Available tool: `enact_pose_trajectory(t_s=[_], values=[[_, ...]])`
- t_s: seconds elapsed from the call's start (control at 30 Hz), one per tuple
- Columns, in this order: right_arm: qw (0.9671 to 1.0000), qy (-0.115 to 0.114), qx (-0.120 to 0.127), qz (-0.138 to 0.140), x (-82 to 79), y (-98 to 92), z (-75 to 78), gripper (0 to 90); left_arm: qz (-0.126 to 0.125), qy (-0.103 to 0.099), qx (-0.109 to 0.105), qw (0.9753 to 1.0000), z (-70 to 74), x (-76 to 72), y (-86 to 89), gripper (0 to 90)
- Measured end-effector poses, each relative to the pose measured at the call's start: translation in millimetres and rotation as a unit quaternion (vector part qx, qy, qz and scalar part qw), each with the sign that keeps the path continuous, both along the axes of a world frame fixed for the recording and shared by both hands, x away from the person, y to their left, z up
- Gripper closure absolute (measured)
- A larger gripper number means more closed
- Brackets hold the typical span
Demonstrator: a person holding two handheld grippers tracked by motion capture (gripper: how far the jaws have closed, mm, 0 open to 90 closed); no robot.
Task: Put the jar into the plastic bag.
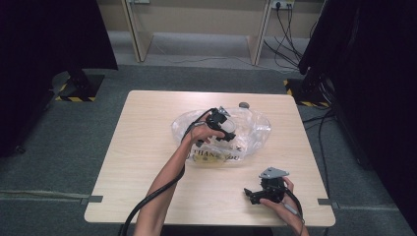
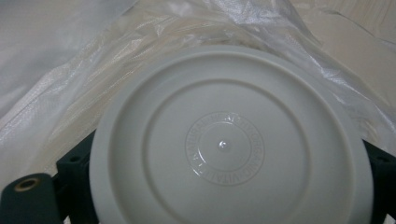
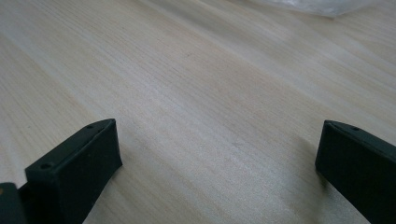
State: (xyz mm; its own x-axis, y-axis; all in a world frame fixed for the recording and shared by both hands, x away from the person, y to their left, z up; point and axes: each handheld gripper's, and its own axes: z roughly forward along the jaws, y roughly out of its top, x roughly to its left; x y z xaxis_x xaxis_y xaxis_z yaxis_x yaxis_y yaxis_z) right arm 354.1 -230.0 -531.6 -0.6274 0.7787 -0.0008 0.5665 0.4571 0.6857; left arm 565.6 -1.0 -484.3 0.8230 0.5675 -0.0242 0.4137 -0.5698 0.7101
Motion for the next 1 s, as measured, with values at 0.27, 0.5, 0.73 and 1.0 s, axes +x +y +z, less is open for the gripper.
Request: enact_pose_trajectory(t_s=[0.27,0.5,0.73,1.0], values=[[1.0000,0.000,0.000,0.000,0.0,0.0,0.0,0.2,0.001,0.001,-0.015,0.9999,4.0,-1.3,1.6,7.0],[1.0000,0.000,-0.001,0.000,0.0,-0.1,0.0,0.2,-0.002,0.000,-0.007,1.0000,18.7,-3.0,1.3,3.5],[1.0000,0.000,0.000,0.000,0.0,0.0,0.0,0.2,-0.001,-0.004,0.000,1.0000,28.8,-3.9,4.1,3.6],[1.0000,0.000,0.000,0.000,0.0,0.0,0.0,0.2,0.003,-0.010,-0.012,0.9999,45.8,-8.2,10.3,3.6]])
